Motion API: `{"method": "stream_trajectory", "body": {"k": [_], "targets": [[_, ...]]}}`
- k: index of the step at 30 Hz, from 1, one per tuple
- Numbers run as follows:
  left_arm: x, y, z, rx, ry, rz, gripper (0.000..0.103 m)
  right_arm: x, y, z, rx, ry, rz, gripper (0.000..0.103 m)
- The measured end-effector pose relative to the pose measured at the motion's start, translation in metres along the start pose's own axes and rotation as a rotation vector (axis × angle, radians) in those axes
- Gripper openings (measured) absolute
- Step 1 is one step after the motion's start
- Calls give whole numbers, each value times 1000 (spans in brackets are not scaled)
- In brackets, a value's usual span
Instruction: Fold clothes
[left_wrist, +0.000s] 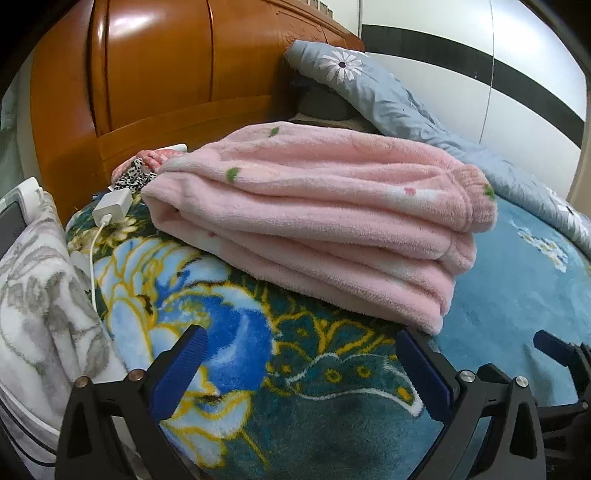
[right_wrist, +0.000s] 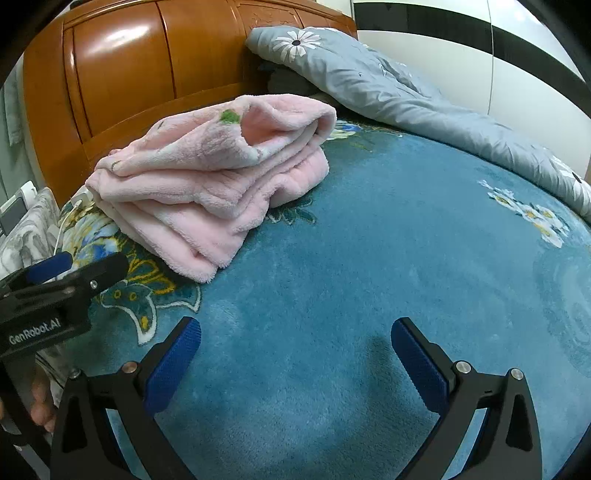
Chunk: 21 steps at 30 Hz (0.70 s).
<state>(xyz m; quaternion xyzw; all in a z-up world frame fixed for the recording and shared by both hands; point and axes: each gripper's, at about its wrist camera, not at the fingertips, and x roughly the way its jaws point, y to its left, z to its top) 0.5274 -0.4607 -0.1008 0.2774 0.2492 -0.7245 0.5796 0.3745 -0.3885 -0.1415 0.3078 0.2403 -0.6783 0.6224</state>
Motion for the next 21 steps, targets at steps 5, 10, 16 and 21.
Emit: {"method": "stream_trajectory", "body": {"k": [5,10,16,21], "targets": [[3,1,-2,-4,9,3,103,2,-1,0,5,9,-5,103],[8,1,-6,-13,23,3,103,1,-2,0,9,6,-8,103],[13,3,-12,-35,46,-28,103,3,-4,-1,17,11,-7,103],[12,-1,-16,-14,34,-29,103,4,-6,-1,27,19,-5,103]]}}
